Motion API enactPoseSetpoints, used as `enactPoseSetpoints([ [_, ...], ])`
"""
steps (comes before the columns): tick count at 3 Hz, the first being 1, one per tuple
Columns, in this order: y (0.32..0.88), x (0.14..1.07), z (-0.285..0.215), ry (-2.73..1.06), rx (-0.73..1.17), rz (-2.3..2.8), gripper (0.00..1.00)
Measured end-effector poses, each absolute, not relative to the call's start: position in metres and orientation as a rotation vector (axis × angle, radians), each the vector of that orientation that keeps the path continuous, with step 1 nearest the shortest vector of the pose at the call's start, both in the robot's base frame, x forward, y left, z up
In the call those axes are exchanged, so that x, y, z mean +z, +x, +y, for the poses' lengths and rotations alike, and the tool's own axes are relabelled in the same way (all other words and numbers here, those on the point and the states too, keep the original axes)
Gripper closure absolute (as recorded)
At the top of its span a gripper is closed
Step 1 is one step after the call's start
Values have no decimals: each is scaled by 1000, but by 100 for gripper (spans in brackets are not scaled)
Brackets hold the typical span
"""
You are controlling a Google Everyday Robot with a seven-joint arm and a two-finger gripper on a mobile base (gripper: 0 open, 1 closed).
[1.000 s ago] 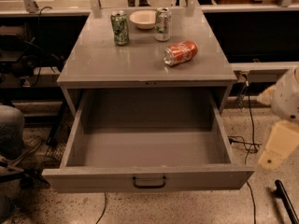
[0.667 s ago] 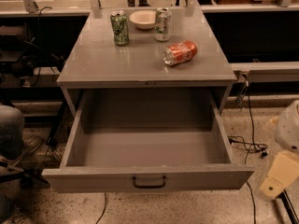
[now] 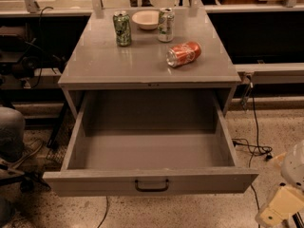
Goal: Close top drawer
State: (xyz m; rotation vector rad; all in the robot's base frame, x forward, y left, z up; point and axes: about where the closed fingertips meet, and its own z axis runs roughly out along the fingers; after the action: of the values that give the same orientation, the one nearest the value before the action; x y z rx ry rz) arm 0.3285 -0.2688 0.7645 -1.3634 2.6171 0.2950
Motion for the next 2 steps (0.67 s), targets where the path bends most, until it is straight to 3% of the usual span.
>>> enactPoseSetpoints([
  [2,324,725,-253,-1343,336,2597,61],
])
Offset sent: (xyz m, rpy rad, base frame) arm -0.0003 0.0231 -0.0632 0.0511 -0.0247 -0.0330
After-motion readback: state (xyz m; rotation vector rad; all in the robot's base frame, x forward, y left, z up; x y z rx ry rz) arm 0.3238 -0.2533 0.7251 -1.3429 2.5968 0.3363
